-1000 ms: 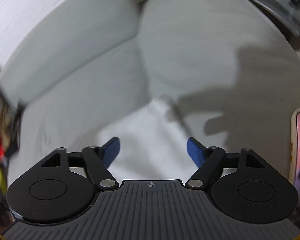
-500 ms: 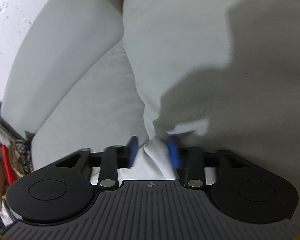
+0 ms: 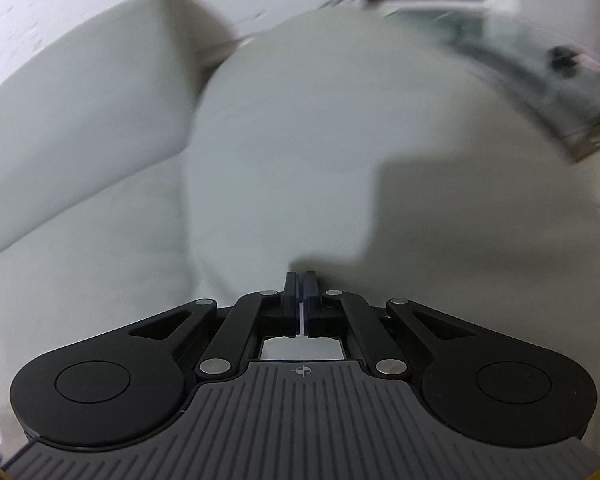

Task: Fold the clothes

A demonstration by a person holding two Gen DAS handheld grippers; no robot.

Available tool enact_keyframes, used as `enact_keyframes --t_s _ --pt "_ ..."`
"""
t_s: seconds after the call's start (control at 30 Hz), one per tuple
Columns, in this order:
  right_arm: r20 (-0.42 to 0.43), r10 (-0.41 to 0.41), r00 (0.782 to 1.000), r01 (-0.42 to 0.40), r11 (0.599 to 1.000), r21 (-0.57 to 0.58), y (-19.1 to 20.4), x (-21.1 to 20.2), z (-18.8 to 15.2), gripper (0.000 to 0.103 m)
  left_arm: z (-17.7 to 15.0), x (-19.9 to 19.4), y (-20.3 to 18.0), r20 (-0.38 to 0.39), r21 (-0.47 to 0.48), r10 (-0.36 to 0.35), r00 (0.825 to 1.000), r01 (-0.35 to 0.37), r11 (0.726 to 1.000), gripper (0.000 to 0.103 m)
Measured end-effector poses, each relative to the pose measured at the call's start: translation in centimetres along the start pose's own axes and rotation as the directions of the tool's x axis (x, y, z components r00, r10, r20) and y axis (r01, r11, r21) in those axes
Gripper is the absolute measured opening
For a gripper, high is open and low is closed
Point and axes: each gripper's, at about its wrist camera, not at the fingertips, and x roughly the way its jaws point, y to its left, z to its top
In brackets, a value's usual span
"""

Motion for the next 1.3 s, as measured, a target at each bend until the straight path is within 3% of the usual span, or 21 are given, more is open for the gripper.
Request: enact_keyframes --t_s 0.1,0.17,0.27,0.3,0.33,0.4,0.53,0.57,0.63,0.67,0.8,0.83,0.9,0.93,1.03,1.17,1.27,1.3 --pt "-0.021 0.04 0.999 -0.039 0.998 0.043 -1.3 -1.4 0.1 0.016 -0.1 -0.7 -0.3 0.005 0.018 0.012 1.0 -0.012 1.0 0.004" --pt "-0.047 0.146 0.988 -0.142 0.987 0.07 -1.6 -3.0 -0.7 0.017 -0.2 -1.8 -0.7 0.002 0.032 0.019 1.0 -0.019 0.999 0.004" --pt "-0.098 0.313 0.945 -0.305 0.949 0.084 -1.0 -5.4 -3.0 0.037 -1.7 -5.9 -2.0 -0.014 0.055 -0.071 0.997 0.072 0.996 0.006" --pt "-0.125 0.341 0.932 -0.337 0.94 0.054 -0.2 -6.2 -4.1 0.044 -2.7 -6.9 -2.6 -0.021 0.081 -0.092 0.996 0.093 0.992 0.012" --pt "-0.154 0.363 0.919 -0.365 0.931 0.017 0.7 -6.9 -5.2 0.045 -3.9 -7.7 -3.2 -0.028 0.114 -0.1 0.995 0.103 0.988 0.014" --pt "-0.202 0.336 0.92 -0.364 0.924 -0.116 2.7 -7.6 -7.4 0.045 -5.9 -8.0 -3.9 -0.027 0.157 -0.072 0.997 0.075 0.985 0.014" --pt "-0.24 0.144 0.96 -0.223 0.912 -0.344 4.3 -5.9 -10.8 0.041 -8.9 -8.4 -4.0 -0.014 0.178 0.002 1.0 0.0 0.984 0.014" --pt "-0.25 0.103 0.963 -0.192 0.912 -0.363 3.4 -5.4 -10.9 0.036 -9.2 -8.7 -3.7 -0.017 0.164 0.007 1.0 -0.004 0.986 0.014" --pt "-0.255 0.067 0.965 -0.155 0.927 -0.341 1.6 -5.7 -11.3 0.003 -9.8 -9.4 -2.9 -0.028 0.145 0.006 1.0 -0.002 0.989 0.015" --pt "-0.256 0.057 0.965 -0.138 0.94 -0.312 0.7 -6.1 -11.3 0.0 -10.0 -9.7 -2.6 -0.032 0.141 0.012 0.999 -0.008 0.99 0.015" --pt "-0.258 0.023 0.966 -0.082 0.972 -0.222 -1.9 -8.7 -11.6 0.004 -10.8 -11.4 -2.1 -0.055 0.126 0.023 0.998 -0.016 0.992 0.015" --pt "-0.257 0.025 0.966 -0.081 0.974 -0.21 -2.1 -9.8 -11.9 0.018 -10.9 -11.9 -2.1 -0.061 0.122 0.023 0.998 -0.015 0.992 0.015" --pt "-0.263 0.06 0.963 -0.113 0.975 -0.191 -2.0 -11.6 -12.6 0.03 -11.3 -12.9 -2.2 -0.062 0.115 0.013 0.998 -0.006 0.993 0.015" --pt "-0.273 0.1 0.957 -0.155 0.971 -0.185 -1.7 -12.4 -13.0 0.037 -11.5 -13.5 -2.4 -0.041 0.113 -0.009 0.999 0.013 0.993 0.015" --pt "-0.299 0.222 0.928 -0.278 0.947 -0.162 -0.7 -14.6 -14.3 0.039 -11.6 -14.5 -4.0 0.03 0.148 -0.069 0.997 0.064 0.987 0.017" --pt "-0.363 0.382 0.85 -0.444 0.89 -0.103 2.4 -13.4 -15.6 0.04 -12.0 -14.1 -6.9 0.129 0.285 -0.113 0.985 0.073 0.956 0.018" --pt "-0.383 0.428 0.819 -0.495 0.864 -0.092 3.2 -12.5 -16.9 0.039 -12.7 -12.3 -8.1 0.103 0.351 -0.12 0.987 0.077 0.933 0.018" --pt "-0.385 0.423 0.82 -0.495 0.862 -0.106 3.2 -12.1 -17.4 0.035 -13.0 -11.8 -8.3 0.082 0.361 -0.113 0.99 0.076 0.929 0.018"
